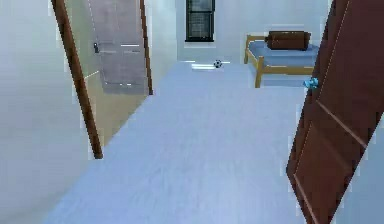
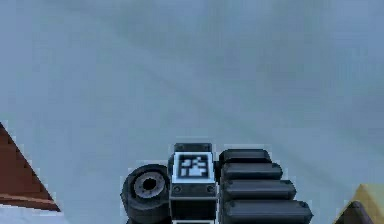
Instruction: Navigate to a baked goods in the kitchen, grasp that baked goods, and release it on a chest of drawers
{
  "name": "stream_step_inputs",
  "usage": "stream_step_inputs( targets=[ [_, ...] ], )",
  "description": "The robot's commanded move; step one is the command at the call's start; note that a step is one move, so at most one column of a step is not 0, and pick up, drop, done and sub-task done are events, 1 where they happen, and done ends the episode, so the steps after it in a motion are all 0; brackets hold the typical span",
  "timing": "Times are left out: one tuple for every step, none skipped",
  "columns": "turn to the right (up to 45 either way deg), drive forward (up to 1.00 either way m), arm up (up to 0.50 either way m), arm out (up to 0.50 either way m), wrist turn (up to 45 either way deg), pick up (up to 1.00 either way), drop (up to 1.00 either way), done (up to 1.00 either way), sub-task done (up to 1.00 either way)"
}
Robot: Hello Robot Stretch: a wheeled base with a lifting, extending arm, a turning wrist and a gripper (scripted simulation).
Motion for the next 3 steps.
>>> stream_step_inputs(
  targets=[
    [45.0, 0.00, 0.00, 0.00, 0.0, 0.00, 0.00, 0.00, 0.00],
    [45.0, 0.00, 0.00, 0.00, 0.0, 0.00, 0.00, 0.00, 0.00],
    [45.0, 0.00, 0.00, 0.00, 0.0, 0.00, 0.00, 0.00, 0.00]
  ],
)
